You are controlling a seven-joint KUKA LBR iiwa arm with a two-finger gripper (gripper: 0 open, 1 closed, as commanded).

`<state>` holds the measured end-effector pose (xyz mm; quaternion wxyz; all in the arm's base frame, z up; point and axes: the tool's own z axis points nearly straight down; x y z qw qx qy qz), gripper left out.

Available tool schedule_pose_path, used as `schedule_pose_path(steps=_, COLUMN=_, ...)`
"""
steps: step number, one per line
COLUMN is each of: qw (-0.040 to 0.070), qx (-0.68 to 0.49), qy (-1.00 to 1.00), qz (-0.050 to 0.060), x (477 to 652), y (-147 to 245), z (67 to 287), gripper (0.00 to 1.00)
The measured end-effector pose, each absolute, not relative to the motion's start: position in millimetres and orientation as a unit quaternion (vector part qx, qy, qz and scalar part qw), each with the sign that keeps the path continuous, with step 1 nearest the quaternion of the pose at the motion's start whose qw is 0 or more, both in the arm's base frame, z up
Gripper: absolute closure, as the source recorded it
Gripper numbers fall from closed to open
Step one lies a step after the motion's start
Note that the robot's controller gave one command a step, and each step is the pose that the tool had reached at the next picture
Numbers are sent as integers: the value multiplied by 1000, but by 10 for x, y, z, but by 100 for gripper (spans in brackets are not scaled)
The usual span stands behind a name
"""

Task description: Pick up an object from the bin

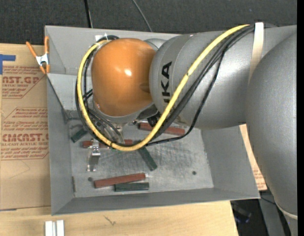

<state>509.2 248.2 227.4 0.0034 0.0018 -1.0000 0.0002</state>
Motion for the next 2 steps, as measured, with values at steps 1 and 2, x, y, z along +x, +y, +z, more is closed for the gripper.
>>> schedule_pose_path(steps=1, qw=0, qx=0, qy=-1000, qz=-1, x=5114, y=2466, z=2322, gripper=0)
schedule_pose_path(steps=2, qw=-2, qx=-18, qy=-1000, qz=-1, x=5306, y=2031, z=1419, gripper=0)
